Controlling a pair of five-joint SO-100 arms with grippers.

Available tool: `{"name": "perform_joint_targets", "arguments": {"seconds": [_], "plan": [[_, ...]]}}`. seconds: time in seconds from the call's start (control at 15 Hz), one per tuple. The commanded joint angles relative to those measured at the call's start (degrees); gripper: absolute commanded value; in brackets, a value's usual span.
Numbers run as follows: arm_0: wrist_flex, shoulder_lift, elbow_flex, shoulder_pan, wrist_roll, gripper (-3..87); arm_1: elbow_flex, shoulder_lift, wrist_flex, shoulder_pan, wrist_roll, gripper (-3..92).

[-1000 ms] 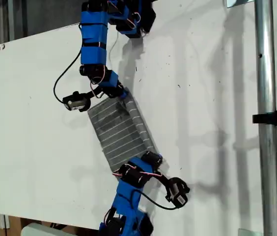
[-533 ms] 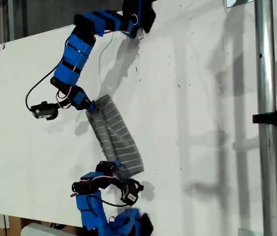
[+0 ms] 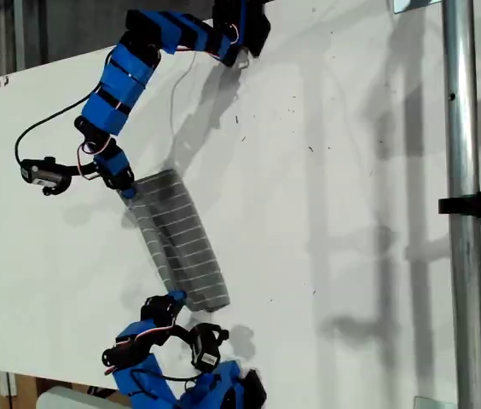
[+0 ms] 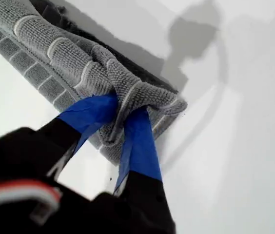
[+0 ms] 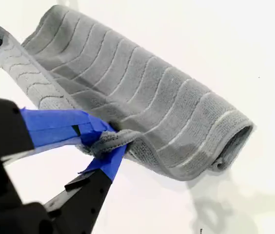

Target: Grasp corners of a towel and fold twice.

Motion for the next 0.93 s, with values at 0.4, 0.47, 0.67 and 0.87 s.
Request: {"name": "perform_joint_targets", "arguments": {"seconds": [0.4,0.47,0.67,0.87], "plan": [[-18.5,2.4,23.6,9.1,-9.4,-2.8,12.2,1.3,4.6,0.0,2.9,-0.3],[-19.9,2.2,24.8,9.3,-9.8,-2.7,12.5,-0.4,4.6,-0.1,3.2,-0.3],[-20.9,-1.9,23.2,11.5,-11.0,-2.4,12.5,-4.7,4.9,0.4,3.7,-0.3],[-24.5,-9.1,22.1,14.2,-14.7,3.2,11.9,-8.7,5.8,0.2,3.8,-0.3]]}}
